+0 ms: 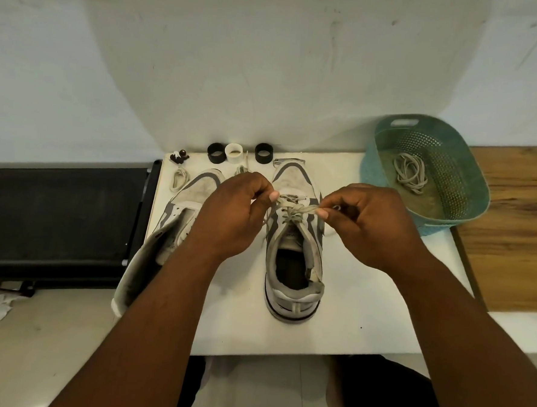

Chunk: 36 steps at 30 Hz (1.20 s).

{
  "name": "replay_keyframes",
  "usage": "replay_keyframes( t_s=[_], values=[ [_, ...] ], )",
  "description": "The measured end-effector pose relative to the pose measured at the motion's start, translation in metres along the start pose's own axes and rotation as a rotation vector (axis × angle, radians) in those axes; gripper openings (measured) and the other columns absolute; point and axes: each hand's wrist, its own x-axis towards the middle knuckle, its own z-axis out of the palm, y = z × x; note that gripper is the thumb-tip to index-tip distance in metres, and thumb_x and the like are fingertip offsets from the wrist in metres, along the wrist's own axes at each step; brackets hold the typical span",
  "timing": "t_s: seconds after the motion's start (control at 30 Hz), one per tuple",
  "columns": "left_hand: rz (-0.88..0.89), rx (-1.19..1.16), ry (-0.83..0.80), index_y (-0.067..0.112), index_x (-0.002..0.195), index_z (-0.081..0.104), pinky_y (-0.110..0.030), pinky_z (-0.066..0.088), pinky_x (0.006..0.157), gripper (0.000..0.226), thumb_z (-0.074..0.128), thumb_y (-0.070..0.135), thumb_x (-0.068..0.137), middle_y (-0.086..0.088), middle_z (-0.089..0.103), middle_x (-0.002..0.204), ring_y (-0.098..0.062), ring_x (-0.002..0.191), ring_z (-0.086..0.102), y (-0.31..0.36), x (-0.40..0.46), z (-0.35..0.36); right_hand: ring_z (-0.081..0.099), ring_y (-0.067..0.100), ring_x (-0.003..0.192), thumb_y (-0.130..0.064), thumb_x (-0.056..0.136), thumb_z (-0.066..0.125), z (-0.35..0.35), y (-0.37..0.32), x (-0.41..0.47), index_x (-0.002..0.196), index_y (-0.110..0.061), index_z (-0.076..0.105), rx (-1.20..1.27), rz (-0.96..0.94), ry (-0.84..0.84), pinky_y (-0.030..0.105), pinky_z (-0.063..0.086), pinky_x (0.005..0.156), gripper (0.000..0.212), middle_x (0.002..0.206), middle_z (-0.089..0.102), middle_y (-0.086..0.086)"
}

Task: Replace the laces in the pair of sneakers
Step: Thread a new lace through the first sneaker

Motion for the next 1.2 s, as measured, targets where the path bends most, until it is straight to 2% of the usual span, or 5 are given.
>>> replay_keyframes(
  t_s=[0.3,0.53,0.8,1.0,1.2],
  values=[
    [-0.13,0.018,0.001,0.015,0.085,0.057,-0.03,0.034,0.058,0.03,0.051,0.035,0.106,0.006,0.054,0.071,-0.011,0.068,0.047,-0.011,-0.004,-0.005,0.062,0.015,0.073,-0.034,0.101,0.057,-0.005,0.014,-0.01,0.085,-0.024,0.062,-0.051,0.109,-0.05,0.032,0.051,0.067,0.02,0.075,0.066,-0.004],
    [-0.129,0.092,0.013,0.018,0.086,0.057,-0.02,0.032,0.061,0.028,0.052,0.039,0.104,0.008,0.053,0.076,-0.01,0.072,0.046,-0.019,-0.009,-0.008,0.065,0.019,0.07,-0.035,0.102,0.056,-0.003,0.023,-0.016,0.082,-0.027,0.06,-0.068,0.195,-0.069,0.038,0.056,0.068,0.021,0.072,0.069,0.0],
    [-0.274,0.079,0.085,0.015,0.088,0.063,-0.042,0.048,0.069,0.029,0.054,0.037,0.104,0.004,0.059,0.079,-0.022,0.078,0.055,-0.025,-0.016,0.003,0.061,0.013,0.067,-0.038,0.099,0.059,0.004,0.027,-0.019,0.081,-0.025,0.066,-0.127,0.304,-0.145,0.031,0.051,0.066,0.024,0.07,0.067,-0.005],
    [-0.318,0.154,0.075,0.017,0.09,0.065,-0.044,0.05,0.071,0.029,0.055,0.04,0.103,0.003,0.061,0.08,-0.024,0.08,0.058,-0.023,-0.014,0.006,0.059,0.014,0.065,-0.037,0.098,0.062,0.009,0.031,-0.017,0.069,-0.03,0.059,-0.133,0.336,-0.231,0.026,0.039,0.059,0.03,0.065,0.062,-0.007],
    [-0.428,-0.017,0.203,0.018,0.097,0.068,-0.035,0.045,0.074,0.038,0.048,0.049,0.105,0.005,0.066,0.084,-0.019,0.082,0.062,-0.018,-0.007,-0.008,0.063,0.008,0.092,-0.016,0.102,0.056,0.002,0.046,-0.014,0.12,-0.023,0.072,0.021,0.332,-0.069,0.023,0.046,0.087,0.025,0.104,0.07,-0.008]
  ],
)
